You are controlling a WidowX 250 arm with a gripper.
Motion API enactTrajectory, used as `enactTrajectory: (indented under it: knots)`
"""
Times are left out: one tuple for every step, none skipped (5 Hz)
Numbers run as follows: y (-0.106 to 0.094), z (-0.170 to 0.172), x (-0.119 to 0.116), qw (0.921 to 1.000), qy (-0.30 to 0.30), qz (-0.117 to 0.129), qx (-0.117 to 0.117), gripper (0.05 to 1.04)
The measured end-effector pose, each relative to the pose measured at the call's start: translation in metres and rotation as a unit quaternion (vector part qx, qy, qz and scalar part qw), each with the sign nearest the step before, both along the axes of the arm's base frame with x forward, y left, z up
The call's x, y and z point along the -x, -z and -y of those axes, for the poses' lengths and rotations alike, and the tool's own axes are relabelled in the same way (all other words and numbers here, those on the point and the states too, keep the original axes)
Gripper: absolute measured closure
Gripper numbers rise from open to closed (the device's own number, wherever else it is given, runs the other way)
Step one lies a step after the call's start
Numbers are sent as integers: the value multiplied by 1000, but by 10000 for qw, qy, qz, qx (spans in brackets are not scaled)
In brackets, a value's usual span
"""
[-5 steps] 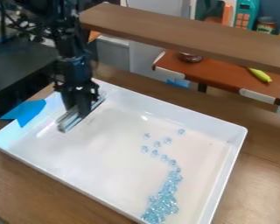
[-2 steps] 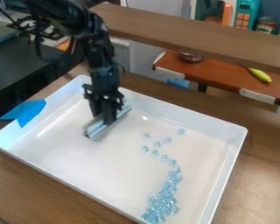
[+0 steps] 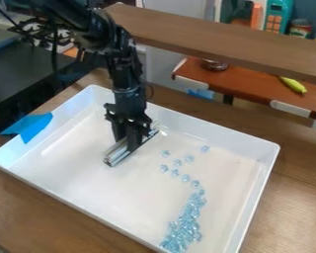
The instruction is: Sweep into pile
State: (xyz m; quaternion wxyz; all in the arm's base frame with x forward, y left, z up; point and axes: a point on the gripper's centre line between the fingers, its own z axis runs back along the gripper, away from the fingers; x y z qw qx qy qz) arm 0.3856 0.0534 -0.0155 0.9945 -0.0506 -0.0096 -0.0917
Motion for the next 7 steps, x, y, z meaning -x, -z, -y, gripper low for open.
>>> enactTrajectory:
  knots:
    - [0,9,-1,10000,2,21,5,712]
    - [0,36,-3,9997,216,24,107,711]
    - [0,58,-3,9990,401,17,170,711]
    - [-1,81,3,9980,574,23,254,711]
    - [-1,102,11,9959,854,56,288,711]
    - [-1,112,17,9939,1060,104,296,711]
    - [0,124,28,9917,1237,102,332,711]
